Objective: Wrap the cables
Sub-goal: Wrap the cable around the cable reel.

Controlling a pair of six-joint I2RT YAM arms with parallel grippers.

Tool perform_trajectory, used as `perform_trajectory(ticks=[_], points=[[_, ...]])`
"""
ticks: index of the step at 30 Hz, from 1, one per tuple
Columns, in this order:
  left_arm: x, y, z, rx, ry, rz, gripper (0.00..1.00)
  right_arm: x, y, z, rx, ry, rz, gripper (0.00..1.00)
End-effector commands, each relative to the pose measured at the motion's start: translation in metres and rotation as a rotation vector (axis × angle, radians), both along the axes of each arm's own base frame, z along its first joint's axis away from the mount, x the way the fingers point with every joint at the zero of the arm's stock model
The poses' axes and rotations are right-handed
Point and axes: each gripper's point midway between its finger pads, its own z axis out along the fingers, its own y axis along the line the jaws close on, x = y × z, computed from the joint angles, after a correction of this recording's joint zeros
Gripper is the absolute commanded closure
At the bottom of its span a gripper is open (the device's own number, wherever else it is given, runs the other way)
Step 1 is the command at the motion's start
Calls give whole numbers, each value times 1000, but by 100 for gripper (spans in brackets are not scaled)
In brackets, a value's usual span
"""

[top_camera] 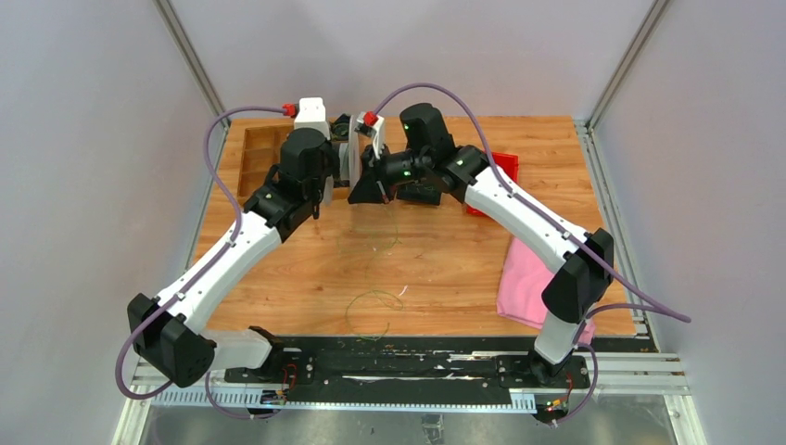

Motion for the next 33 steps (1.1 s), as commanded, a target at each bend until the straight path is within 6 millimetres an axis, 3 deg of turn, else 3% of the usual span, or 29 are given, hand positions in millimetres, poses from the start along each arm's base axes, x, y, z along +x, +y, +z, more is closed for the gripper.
perform_trajectory(ticks=[1,15,27,33], points=[[1,1,25,-8,-94,7,100,-6,-14,49,83,-53,10,99],[-1,-9,14,70,-82,-46,100,13,-35,83,142,-67,-40,97],[-7,-13,3,88,-68,-75,100,45,-49,104,166,-119,-115,98],[-9,-18,-2,85,-60,-106,100,65,-53,104,160,-135,-165,99]])
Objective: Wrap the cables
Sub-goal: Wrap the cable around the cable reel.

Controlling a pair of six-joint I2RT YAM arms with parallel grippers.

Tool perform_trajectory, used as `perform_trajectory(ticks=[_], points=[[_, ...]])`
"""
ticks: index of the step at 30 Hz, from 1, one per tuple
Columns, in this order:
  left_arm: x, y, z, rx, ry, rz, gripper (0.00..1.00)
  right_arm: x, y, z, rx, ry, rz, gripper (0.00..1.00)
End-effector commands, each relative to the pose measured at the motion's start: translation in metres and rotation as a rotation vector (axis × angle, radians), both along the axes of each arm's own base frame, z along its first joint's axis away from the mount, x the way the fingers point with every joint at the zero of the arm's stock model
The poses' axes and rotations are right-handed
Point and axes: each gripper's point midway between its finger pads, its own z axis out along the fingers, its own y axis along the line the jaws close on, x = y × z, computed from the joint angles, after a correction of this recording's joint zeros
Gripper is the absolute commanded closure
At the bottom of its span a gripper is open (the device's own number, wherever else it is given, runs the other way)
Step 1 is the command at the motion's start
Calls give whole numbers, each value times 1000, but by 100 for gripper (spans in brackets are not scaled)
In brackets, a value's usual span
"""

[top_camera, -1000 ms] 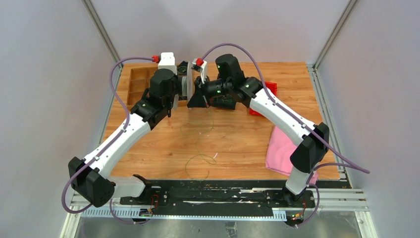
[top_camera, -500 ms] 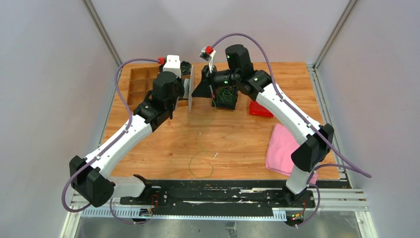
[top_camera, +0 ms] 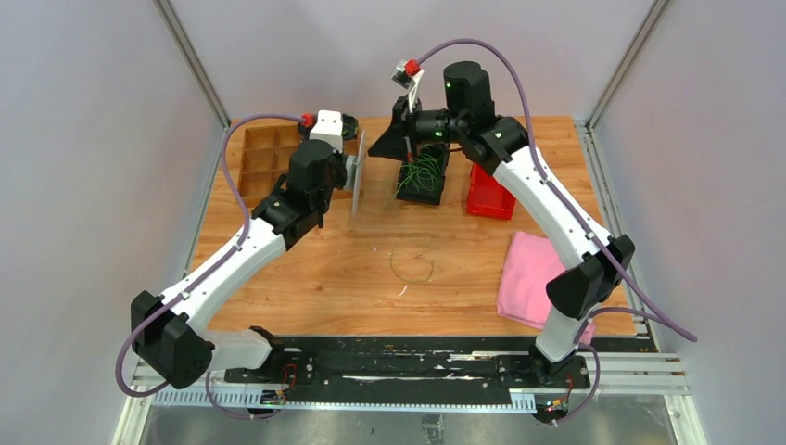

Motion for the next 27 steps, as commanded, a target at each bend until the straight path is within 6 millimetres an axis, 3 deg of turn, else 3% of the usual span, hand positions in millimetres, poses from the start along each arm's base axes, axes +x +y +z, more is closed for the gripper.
perform_trajectory(ticks=[1,18,27], points=[[-4,-2,23,-42,-75,-17,100,15,-9,24,35,-51,-41,99],[-13,-30,12,2,-61,-162,100,51,-12,24,6,-132,-111,99],[-26,-51,7,41,-54,-299,100,83,-23,17,-56,-240,-186,99]])
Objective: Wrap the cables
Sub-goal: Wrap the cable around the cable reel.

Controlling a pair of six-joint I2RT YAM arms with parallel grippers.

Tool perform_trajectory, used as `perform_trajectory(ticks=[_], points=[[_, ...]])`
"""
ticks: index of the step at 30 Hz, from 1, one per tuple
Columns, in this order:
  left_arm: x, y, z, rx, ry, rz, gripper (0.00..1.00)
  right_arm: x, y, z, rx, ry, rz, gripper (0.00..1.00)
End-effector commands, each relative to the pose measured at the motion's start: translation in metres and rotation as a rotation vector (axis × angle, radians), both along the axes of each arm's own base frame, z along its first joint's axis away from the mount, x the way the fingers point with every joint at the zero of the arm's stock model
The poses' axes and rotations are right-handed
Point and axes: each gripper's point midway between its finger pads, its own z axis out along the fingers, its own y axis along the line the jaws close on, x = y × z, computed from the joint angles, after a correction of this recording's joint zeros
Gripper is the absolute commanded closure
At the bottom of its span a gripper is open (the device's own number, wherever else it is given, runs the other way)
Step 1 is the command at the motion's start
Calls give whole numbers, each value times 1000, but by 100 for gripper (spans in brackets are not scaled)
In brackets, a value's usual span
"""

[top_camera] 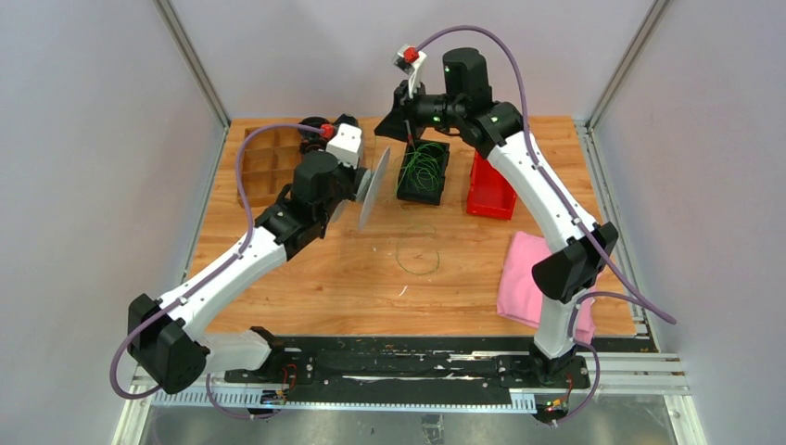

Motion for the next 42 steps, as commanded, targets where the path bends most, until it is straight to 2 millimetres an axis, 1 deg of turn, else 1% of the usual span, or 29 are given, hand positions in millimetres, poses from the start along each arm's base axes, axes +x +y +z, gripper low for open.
perform_trajectory(ticks=[1,7,11,14,23,25,29,32,39,42], points=[[-9,-12,19,-5,-63,-87,100,28,-16,17,-25,-157,-76,99],[-15,-16,26,-4,-78,-138,100,47,-25,6,-111,-260,-124,99],[-19,-20,27,-16,-76,-166,100,59,-31,-1,-171,-330,-146,99],[-22,-23,27,-30,-72,-188,100,66,-35,-13,-216,-356,-151,99],[-28,-28,32,-71,-62,-221,100,79,-44,-48,-286,-353,-141,99],[-29,-27,34,-74,-65,-220,100,80,-46,-57,-302,-351,-134,99],[-30,-24,37,-78,-67,-212,100,85,-55,-68,-313,-342,-129,99],[-30,-23,38,-92,-63,-212,100,84,-60,-77,-300,-322,-97,99],[-30,-22,48,-119,-64,-217,100,69,-61,-107,-286,-270,12,97],[-30,-22,50,-132,-58,-221,100,69,-65,-120,-302,-251,17,97]])
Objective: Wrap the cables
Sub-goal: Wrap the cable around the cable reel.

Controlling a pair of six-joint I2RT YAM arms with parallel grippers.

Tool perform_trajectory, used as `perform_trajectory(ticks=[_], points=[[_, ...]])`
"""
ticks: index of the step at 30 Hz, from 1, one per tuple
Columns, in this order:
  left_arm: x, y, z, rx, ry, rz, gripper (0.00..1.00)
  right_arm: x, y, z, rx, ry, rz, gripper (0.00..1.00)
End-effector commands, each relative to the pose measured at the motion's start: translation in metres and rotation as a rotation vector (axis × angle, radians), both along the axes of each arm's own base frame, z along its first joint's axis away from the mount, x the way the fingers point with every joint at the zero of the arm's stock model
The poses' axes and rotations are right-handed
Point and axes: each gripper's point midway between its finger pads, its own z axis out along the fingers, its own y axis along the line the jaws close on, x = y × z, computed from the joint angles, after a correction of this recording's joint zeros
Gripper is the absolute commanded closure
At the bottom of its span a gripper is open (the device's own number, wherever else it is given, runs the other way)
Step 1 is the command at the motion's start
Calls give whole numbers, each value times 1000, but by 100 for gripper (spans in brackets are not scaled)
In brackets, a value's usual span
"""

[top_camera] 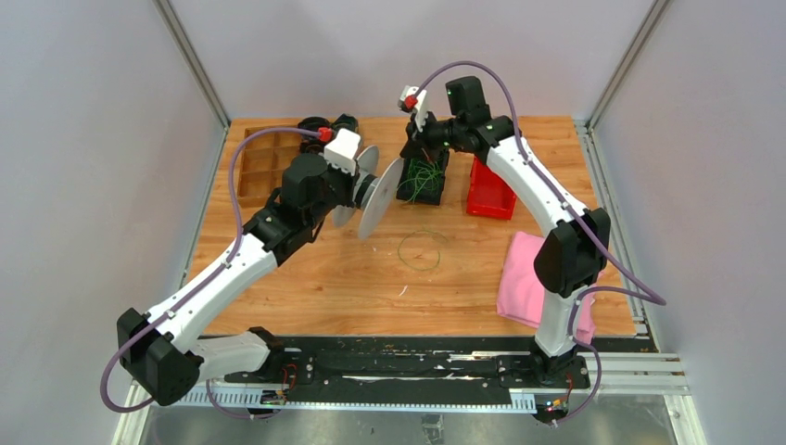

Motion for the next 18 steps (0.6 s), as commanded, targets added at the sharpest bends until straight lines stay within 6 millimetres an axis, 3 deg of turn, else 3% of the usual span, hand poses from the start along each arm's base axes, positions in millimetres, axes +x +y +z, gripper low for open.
perform_trajectory(ticks=[1,18], points=[[-5,0,41,-89,-63,-24,100,16,-16,-8,-9,-53,-6,96],[0,4,54,-141,-47,-8,100,15,-34,-55,-17,61,-33,78]])
